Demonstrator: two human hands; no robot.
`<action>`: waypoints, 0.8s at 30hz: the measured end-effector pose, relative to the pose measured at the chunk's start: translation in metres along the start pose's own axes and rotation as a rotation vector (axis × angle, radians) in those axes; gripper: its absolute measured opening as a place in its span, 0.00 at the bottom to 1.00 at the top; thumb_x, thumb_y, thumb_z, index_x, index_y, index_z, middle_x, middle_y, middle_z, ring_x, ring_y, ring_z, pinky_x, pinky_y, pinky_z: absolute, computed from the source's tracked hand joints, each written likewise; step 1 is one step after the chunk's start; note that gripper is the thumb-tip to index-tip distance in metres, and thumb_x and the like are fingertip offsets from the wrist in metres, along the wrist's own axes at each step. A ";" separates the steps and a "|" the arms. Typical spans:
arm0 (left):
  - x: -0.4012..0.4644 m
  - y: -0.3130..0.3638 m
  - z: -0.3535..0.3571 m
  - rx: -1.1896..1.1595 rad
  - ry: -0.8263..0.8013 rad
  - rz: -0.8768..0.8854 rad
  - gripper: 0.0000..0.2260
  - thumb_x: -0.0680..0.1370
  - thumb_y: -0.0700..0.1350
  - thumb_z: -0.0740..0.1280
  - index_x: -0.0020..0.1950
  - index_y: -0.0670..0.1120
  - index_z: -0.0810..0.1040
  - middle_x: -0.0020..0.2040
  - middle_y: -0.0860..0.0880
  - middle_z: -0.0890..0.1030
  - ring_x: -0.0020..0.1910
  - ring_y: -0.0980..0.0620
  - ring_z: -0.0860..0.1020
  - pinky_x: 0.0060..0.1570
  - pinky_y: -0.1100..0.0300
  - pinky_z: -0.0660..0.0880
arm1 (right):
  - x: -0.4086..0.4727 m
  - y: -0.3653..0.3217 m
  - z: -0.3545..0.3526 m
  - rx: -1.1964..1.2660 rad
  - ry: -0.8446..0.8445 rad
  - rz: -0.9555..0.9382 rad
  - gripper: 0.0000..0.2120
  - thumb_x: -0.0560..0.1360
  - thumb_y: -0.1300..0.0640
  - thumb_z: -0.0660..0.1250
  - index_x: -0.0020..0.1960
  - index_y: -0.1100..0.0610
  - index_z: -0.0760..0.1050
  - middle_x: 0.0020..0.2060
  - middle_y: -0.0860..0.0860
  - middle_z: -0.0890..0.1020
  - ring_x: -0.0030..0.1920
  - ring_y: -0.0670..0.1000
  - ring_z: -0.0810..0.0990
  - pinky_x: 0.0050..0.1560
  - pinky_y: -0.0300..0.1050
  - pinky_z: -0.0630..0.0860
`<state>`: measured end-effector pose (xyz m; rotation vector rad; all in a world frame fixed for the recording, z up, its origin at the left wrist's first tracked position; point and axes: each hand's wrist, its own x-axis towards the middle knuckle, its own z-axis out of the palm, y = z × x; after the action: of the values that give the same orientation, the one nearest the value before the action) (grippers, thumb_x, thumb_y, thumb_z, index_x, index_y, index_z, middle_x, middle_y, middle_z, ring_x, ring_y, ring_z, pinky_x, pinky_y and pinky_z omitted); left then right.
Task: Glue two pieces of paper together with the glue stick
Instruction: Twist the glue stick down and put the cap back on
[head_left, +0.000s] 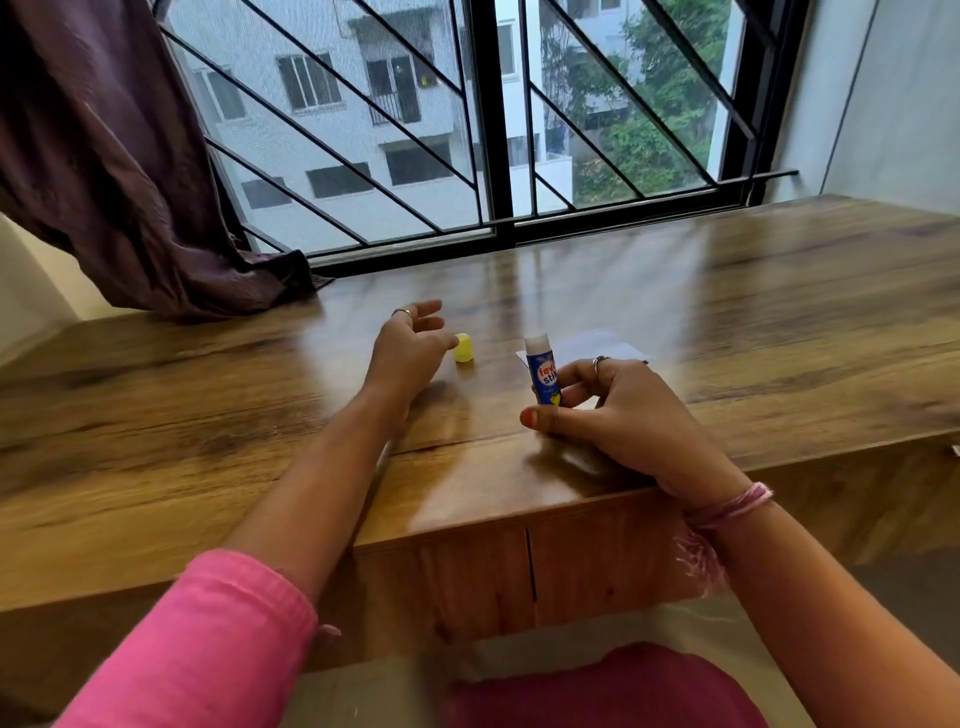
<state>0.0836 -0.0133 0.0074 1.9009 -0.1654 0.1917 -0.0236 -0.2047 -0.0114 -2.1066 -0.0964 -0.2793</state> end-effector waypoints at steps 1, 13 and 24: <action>0.003 -0.003 0.002 0.044 0.001 0.018 0.20 0.76 0.40 0.67 0.68 0.47 0.71 0.61 0.47 0.76 0.57 0.50 0.76 0.50 0.60 0.75 | 0.000 0.000 0.000 -0.018 0.001 -0.002 0.17 0.62 0.41 0.76 0.47 0.47 0.81 0.35 0.43 0.84 0.27 0.33 0.73 0.33 0.35 0.64; -0.002 -0.009 0.011 0.315 -0.040 0.195 0.11 0.77 0.46 0.68 0.58 0.49 0.80 0.51 0.47 0.81 0.47 0.52 0.78 0.50 0.60 0.76 | -0.002 -0.001 0.001 -0.098 0.006 -0.003 0.16 0.60 0.39 0.76 0.44 0.46 0.81 0.37 0.41 0.84 0.28 0.31 0.73 0.34 0.36 0.64; -0.034 0.018 0.004 -0.596 -0.390 0.109 0.08 0.69 0.44 0.71 0.47 0.45 0.82 0.47 0.45 0.85 0.40 0.54 0.82 0.39 0.65 0.78 | -0.003 -0.002 -0.001 -0.121 -0.007 -0.019 0.18 0.61 0.37 0.74 0.46 0.45 0.81 0.38 0.39 0.83 0.37 0.30 0.75 0.36 0.35 0.65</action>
<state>0.0470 -0.0221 0.0153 1.3161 -0.5287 -0.1486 -0.0273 -0.2042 -0.0106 -2.2276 -0.1058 -0.2954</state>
